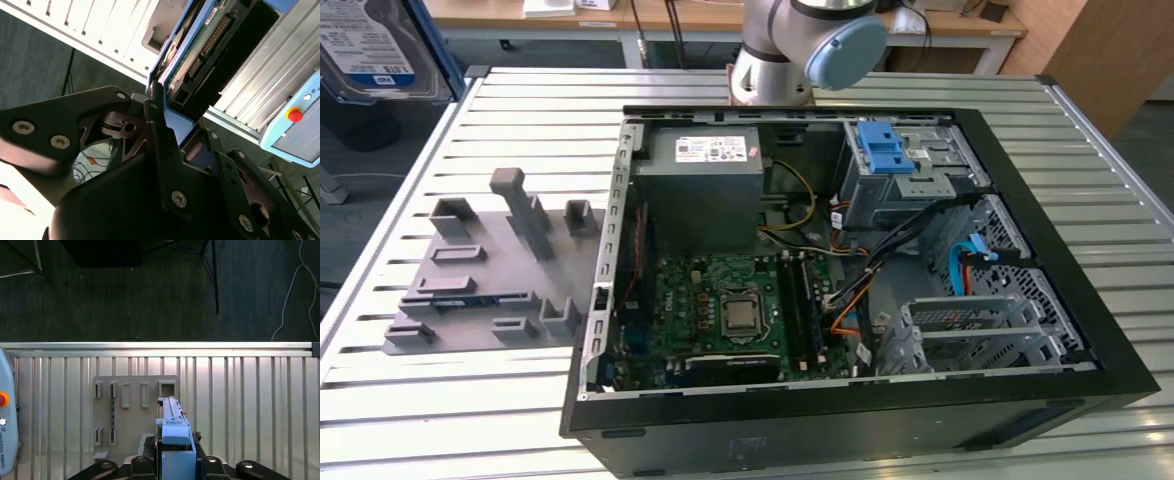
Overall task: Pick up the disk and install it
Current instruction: 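Pick up the disk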
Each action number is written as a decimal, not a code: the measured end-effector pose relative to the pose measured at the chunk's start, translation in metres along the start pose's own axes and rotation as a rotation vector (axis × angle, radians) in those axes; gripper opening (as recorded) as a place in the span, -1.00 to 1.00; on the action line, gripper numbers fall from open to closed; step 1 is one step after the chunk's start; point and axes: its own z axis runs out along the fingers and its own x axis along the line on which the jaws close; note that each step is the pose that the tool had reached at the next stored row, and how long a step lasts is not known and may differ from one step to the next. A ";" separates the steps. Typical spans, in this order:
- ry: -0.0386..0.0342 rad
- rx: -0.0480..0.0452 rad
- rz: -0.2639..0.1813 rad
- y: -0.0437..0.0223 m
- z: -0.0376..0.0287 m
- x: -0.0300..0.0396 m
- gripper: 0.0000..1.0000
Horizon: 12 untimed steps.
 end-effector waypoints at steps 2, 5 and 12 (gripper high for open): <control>0.0000 0.0001 0.000 -0.0005 0.0000 0.0006 -0.27; 0.0000 0.0001 0.000 -0.0024 0.0000 0.0006 -0.27; 0.0000 0.0000 0.000 -0.0091 -0.0002 0.0009 -0.27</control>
